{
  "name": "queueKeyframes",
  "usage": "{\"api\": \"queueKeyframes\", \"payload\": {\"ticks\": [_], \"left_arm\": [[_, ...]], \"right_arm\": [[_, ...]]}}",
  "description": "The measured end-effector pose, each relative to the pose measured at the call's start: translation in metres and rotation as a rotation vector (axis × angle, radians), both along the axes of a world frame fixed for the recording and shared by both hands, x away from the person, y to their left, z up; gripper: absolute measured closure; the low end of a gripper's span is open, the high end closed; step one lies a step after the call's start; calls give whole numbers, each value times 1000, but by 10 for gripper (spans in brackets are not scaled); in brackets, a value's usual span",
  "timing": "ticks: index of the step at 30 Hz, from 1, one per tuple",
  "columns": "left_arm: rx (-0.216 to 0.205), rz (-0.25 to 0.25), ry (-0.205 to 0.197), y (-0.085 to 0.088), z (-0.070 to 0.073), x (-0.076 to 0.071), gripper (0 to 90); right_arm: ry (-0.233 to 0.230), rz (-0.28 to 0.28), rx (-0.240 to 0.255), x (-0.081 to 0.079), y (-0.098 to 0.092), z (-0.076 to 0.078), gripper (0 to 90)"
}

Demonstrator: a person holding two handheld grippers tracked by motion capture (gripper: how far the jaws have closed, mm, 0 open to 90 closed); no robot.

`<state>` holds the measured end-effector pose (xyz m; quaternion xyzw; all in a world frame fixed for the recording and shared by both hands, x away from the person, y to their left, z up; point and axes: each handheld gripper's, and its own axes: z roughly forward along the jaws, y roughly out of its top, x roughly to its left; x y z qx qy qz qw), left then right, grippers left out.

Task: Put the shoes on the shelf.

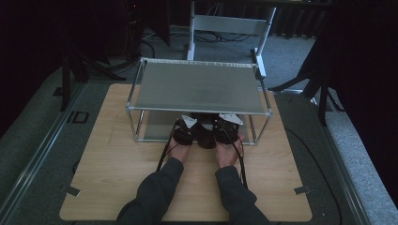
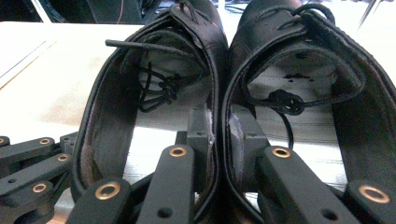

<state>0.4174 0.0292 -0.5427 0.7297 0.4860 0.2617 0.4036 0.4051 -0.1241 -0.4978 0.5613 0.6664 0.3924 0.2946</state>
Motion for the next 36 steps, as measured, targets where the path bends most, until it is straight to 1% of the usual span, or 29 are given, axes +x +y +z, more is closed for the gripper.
{"api": "queueKeyframes", "payload": {"ticks": [2, 4, 5, 6, 7, 8, 13, 14, 16, 18, 19, 20, 22, 24, 27, 30, 33, 36], "left_arm": [[8, -5, 2, 0, -1, 1, 900], [23, -13, 8, -1, -3, 2, 900], [29, -17, 16, -1, -4, 2, 900], [31, -15, 21, -1, -6, 3, 900], [46, -20, 30, -1, -7, 4, 900], [44, -19, 28, 0, -7, 4, 899], [39, -12, 43, 0, -8, 7, 895], [53, -27, 37, 1, -8, 8, 893], [57, -27, 36, 1, -8, 9, 886], [56, -28, 37, 2, -8, 9, 876], [54, -29, 35, 2, -8, 9, 870], [54, -29, 36, 2, -7, 9, 864], [55, -29, 37, 3, -7, 9, 862], [53, -26, 37, 3, -7, 9, 856], [45, -27, 40, 4, -7, 10, 832], [38, -24, 42, 6, -7, 10, 804], [34, -24, 42, 8, -7, 10, 776], [33, -24, 44, 10, -6, 9, 736]], "right_arm": [[-5, 3, -7, 1, 0, -1, 787], [-16, 12, -21, 1, -1, -1, 758], [-31, 19, -31, 2, -2, -3, 725], [-56, 27, -31, 2, -4, -4, 694], [-81, 30, -22, 3, -6, -5, 668], [-102, 35, -18, 5, -7, -6, 668], [-116, 23, -14, 4, -7, -7, 623], [-116, 19, -12, 4, -6, -7, 617], [-117, 7, -6, 3, -6, -7, 591], [-128, -5, -3, 2, -6, -7, 571], [-135, -8, 2, 1, -7, -7, 549], [-145, 16, 21, 0, -8, -7, 459], [-192, 18, 21, -7, -8, -3, 475], [-206, 34, 22, -10, -8, 2, 462], [-211, 53, 18, -15, -9, 5, 441], [-217, 55, 16, -21, -13, 6, 441], [-227, 59, 16, -28, -20, 8, 441], [-218, 64, 24, -34, -30, 11, 440]]}}
